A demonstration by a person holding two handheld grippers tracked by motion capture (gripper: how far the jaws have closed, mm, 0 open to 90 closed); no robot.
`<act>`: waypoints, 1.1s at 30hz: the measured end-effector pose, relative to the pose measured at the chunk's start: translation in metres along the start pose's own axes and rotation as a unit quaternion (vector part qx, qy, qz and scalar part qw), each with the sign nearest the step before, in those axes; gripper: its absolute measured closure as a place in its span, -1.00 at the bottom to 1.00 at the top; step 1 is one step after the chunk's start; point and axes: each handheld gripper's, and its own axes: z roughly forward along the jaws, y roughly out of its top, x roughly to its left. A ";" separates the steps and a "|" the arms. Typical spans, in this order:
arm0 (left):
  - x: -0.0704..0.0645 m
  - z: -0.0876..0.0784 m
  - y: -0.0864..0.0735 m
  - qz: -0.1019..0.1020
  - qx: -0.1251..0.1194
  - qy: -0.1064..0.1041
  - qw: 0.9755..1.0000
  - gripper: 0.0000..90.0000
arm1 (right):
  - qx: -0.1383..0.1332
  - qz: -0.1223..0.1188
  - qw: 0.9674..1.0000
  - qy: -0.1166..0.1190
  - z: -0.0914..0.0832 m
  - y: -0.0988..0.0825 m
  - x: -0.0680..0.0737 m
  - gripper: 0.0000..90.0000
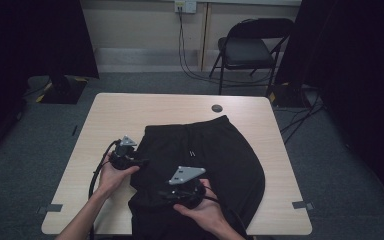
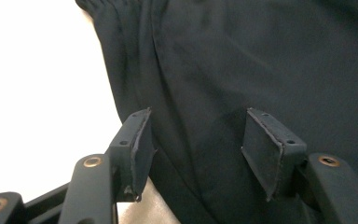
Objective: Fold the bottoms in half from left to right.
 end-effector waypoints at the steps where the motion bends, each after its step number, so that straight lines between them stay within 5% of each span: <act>1: 0.000 0.001 -0.001 0.003 -0.003 0.006 1.000 -0.05 | 0.003 -0.003 1.000 0.003 0.008 0.002 0.002 0.29; 9: -0.004 0.001 -0.006 0.017 -0.017 0.018 1.000 -0.01 | 0.015 0.001 1.000 0.011 0.059 0.020 0.007 -0.06; 18: -0.004 0.001 -0.007 0.017 -0.021 0.021 0.999 -0.01 | 0.020 0.026 0.999 0.024 0.100 0.028 0.010 -0.16; 24: -0.001 0.001 -0.007 0.013 -0.021 0.019 1.000 -0.06 | 0.062 0.011 0.998 0.017 0.118 0.015 0.011 0.13; 28: 0.005 0.000 -0.006 -0.002 -0.018 0.027 0.999 -0.15 | 0.058 0.005 0.998 0.008 0.114 0.006 0.012 0.32; 30: 0.011 -0.003 -0.008 -0.029 -0.018 0.033 0.999 -0.20 | 0.058 0.011 0.998 0.004 0.111 0.002 0.011 0.41; 33: 0.011 -0.004 -0.009 -0.024 -0.015 0.036 0.999 -0.24 | 0.055 0.020 0.998 0.003 0.109 -0.002 0.009 0.53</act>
